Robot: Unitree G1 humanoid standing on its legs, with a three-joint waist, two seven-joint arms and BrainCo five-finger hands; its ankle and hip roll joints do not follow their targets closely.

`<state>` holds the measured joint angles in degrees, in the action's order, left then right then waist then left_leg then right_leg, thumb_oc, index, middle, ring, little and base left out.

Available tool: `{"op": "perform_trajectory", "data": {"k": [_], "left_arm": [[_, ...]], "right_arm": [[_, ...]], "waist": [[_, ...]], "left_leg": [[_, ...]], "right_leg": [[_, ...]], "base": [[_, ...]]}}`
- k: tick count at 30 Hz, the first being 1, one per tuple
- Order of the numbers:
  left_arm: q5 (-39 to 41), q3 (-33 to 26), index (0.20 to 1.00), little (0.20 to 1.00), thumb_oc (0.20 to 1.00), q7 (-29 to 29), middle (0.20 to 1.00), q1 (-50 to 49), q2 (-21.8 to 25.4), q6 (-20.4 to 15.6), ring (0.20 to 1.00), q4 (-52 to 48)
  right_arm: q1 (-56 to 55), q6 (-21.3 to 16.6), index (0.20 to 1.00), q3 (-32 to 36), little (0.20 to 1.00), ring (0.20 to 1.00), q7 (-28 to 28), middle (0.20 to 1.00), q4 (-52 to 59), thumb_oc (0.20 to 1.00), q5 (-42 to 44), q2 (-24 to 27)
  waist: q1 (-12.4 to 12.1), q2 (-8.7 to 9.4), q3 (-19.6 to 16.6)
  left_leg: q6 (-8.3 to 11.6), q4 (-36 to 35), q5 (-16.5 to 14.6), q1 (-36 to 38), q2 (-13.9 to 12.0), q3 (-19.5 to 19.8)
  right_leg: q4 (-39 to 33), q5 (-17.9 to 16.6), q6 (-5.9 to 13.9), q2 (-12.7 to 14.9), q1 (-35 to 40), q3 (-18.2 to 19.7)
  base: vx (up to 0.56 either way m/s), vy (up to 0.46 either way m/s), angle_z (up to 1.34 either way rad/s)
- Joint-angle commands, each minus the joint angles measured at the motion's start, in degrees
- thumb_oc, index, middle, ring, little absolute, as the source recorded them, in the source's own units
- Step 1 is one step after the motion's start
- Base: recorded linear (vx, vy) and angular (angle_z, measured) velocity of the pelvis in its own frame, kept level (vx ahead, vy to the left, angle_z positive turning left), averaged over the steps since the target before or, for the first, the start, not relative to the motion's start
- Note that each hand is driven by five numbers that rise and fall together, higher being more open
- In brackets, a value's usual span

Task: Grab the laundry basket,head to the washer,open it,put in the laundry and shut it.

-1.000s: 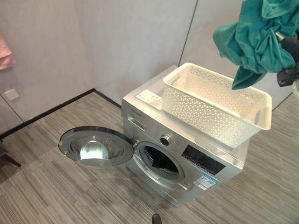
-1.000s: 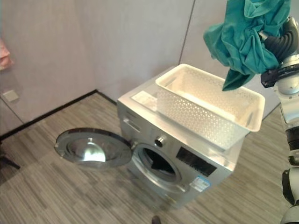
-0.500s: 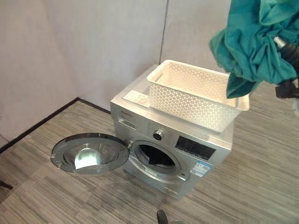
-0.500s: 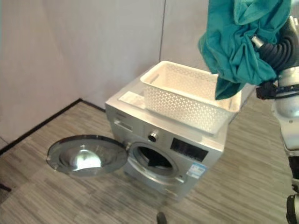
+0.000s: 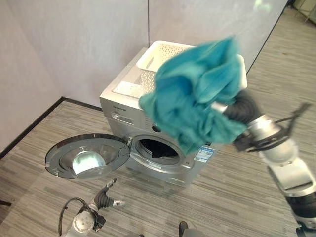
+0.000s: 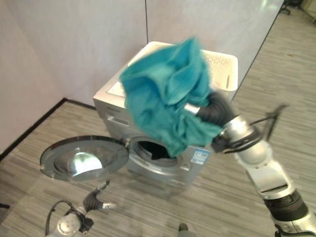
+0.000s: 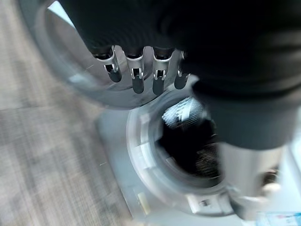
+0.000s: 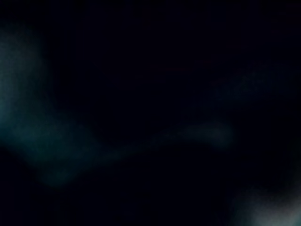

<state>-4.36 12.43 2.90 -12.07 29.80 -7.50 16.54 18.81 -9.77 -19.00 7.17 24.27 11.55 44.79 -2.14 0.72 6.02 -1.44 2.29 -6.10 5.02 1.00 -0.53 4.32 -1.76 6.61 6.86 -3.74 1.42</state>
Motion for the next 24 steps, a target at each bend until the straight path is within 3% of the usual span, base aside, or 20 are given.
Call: {"op": "perform_trajectory", "data": {"k": [1, 2, 6, 7, 9, 10, 12, 14, 17, 24], "left_arm": [[1.58, -1.28, 1.000, 1.000, 1.000, 1.57, 1.000, 0.09, 4.81, -2.93, 1.000, -2.82], [2.40, -0.65, 1.000, 1.000, 1.000, 2.37, 1.000, 0.66, 6.64, -3.96, 1.000, -7.89], [4.58, 1.94, 1.000, 1.000, 1.000, 3.45, 1.000, 2.58, 8.67, -5.07, 1.000, -12.60], [6.10, 4.75, 1.000, 1.000, 1.000, 4.54, 1.000, 4.43, 9.88, -5.24, 1.000, -15.47], [6.15, 4.76, 1.000, 1.000, 1.000, 4.55, 1.000, 4.48, 9.91, -5.19, 1.000, -15.49], [9.76, 8.55, 1.000, 1.000, 1.000, 6.32, 1.000, 6.33, 10.00, -4.82, 1.000, -18.00], [10.63, 9.75, 1.000, 1.000, 1.000, 6.75, 1.000, 7.01, 9.73, -4.76, 1.000, -18.20], [10.73, 14.97, 1.000, 1.000, 1.000, 7.72, 1.000, 11.36, 9.08, -4.43, 1.000, -18.19], [10.69, 18.25, 1.000, 1.000, 1.000, 8.68, 1.000, 15.27, 7.98, -3.79, 1.000, -18.29], [9.52, 22.52, 1.000, 1.000, 1.000, 7.64, 1.000, 19.70, 6.10, -5.15, 1.000, -12.65]], "right_arm": [[3.37, -1.63, 0.200, 0.45, 0.200, 0.200, 2.68, 0.200, 1.66, 0.200, 6.00, -2.76], [3.20, -1.20, 0.200, -3.00, 0.200, 0.200, 4.12, 0.200, 1.33, 0.200, 8.78, -3.09], [2.77, -0.93, 0.200, -6.54, 0.200, 0.200, 5.06, 0.200, 1.07, 0.200, 10.41, -3.23], [2.91, -0.44, 0.200, -8.70, 0.200, 0.200, 5.54, 0.200, 0.43, 0.200, 11.28, -3.66], [2.97, -0.48, 0.200, -8.70, 0.200, 0.200, 5.54, 0.200, 0.36, 0.200, 11.30, -3.66], [3.21, 0.17, 0.200, -10.10, 0.200, 0.200, 5.32, 0.200, -1.11, 0.200, 11.47, -4.28], [3.06, 0.23, 0.200, -10.37, 0.200, 0.200, 5.17, 0.200, -1.05, 0.200, 11.33, -4.40], [1.08, 0.25, 0.200, -9.82, 0.200, 0.200, 4.94, 0.200, -1.17, 0.200, 10.98, -3.44], [-3.29, 0.99, 0.200, -7.27, 0.200, 0.200, 5.60, 0.200, 0.00, 0.200, 9.40, -0.41], [-12.51, 1.59, 0.200, -0.42, 0.200, 0.200, 7.02, 0.200, 0.05, 0.200, 5.28, 7.26]], "waist": [[-1.82, 3.28, -3.67], [-2.29, 3.45, -3.50], [-2.27, 3.64, -2.92], [-2.41, 3.68, -2.30], [-2.37, 3.67, -2.25], [-2.21, 3.43, -1.62], [-2.02, 3.37, -1.47], [-1.19, 3.09, -0.66], [0.08, 2.71, 0.89], [3.26, 1.54, 5.95]], "left_leg": [[-3.42, -0.05, -2.93, -3.39, 3.75, 3.47], [-3.05, -0.99, -2.25, -3.35, 3.49, 3.52], [-2.45, -1.68, -1.53, -3.33, 3.10, 4.13], [-2.12, -1.85, -1.24, -3.59, 2.76, 4.19], [-2.11, -1.87, -1.22, -3.56, 2.75, 4.25], [-1.84, -2.73, -0.73, -3.58, 2.26, 3.73], [-1.72, -3.06, -0.52, -3.63, 2.19, 3.63], [-1.02, -4.51, 0.58, -3.98, 1.73, 3.18], [-0.47, -5.07, 1.45, -5.16, 1.58, 2.92], [0.26, -4.54, 2.12, -7.77, 1.04, 0.84]], "right_leg": [[2.74, 0.50, 3.35, 4.24, -0.96, -0.94], [2.38, 0.53, 3.43, 4.23, -1.42, -1.77], [1.46, 0.88, 3.25, 4.27, -0.78, -3.58], [0.92, 0.86, 3.27, 4.28, -0.66, -4.39], [0.85, 0.83, 3.27, 4.28, -0.59, -4.47], [-0.66, 0.32, 3.35, 4.39, -0.38, -4.89], [-1.27, 0.24, 3.31, 4.37, -0.26, -4.84], [-2.79, -0.04, 3.27, 4.31, -0.22, -5.04], [-2.78, -0.20, 3.12, 4.25, -1.35, -4.85], [-2.17, -0.97, 3.02, 3.33, -5.48, -2.44]], "base": [[-0.01, -0.045, -0.07], [0.00, -0.038, 0.00], [-0.01, -0.073, 0.02], [-0.02, -0.052, 0.08], [-0.02, -0.056, 0.06], [-0.01, -0.061, 0.02], [-0.01, -0.053, 0.02], [-0.02, -0.065, 0.01], [-0.06, -0.044, 0.11], [-0.09, -0.031, -0.05]]}}
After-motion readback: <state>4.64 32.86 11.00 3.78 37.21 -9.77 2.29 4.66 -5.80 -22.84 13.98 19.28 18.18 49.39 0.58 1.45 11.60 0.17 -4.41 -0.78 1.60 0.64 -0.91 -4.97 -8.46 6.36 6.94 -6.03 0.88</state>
